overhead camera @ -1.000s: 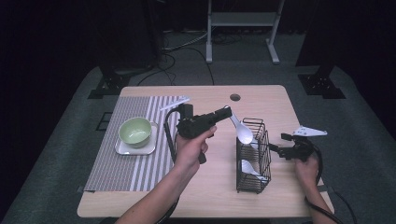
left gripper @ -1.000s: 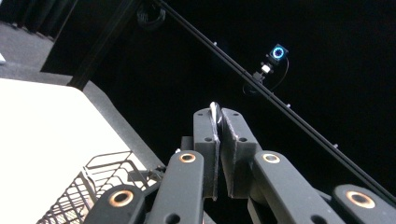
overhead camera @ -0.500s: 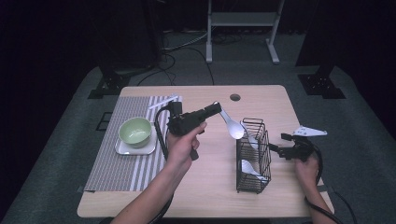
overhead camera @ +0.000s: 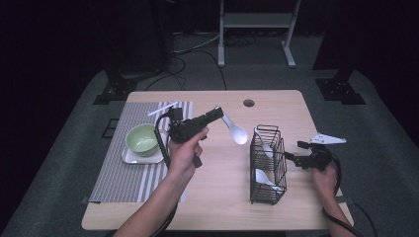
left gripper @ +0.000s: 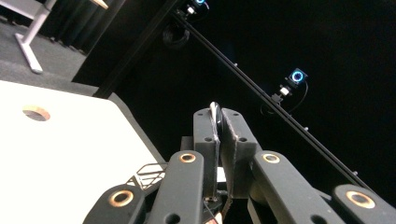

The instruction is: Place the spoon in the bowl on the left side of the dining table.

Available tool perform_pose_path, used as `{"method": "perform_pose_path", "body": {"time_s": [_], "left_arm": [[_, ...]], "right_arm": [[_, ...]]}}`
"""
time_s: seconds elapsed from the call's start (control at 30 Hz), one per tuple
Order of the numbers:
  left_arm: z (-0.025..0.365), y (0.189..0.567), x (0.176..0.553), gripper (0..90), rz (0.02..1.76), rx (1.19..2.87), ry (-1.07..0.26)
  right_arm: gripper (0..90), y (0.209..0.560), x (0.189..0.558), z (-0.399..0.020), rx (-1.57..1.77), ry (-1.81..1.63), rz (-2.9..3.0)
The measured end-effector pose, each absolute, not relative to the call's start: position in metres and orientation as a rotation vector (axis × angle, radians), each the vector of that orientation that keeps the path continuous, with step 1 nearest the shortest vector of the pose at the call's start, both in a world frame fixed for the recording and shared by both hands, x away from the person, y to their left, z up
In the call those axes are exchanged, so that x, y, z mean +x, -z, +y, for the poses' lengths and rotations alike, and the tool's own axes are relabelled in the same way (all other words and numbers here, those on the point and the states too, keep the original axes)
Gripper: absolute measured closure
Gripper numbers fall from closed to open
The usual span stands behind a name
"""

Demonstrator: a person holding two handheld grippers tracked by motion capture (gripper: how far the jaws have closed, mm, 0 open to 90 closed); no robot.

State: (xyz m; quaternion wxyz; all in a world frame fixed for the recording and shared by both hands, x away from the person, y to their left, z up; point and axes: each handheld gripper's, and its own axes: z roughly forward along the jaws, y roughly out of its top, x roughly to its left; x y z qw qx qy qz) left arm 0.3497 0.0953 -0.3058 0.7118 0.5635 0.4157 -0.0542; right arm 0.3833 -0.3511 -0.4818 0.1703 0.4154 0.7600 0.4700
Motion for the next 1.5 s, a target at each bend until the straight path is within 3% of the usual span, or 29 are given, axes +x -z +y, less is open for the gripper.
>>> {"method": "perform_pose_path", "body": {"time_s": [1.5], "left_arm": [[0.150, 0.322, 0.361, 85.4, 1.049, 1.188, 0.032]], "right_arm": [[14.2, 0.482, 0.383, -0.351, 1.186, -1.329, 2.157]]}}
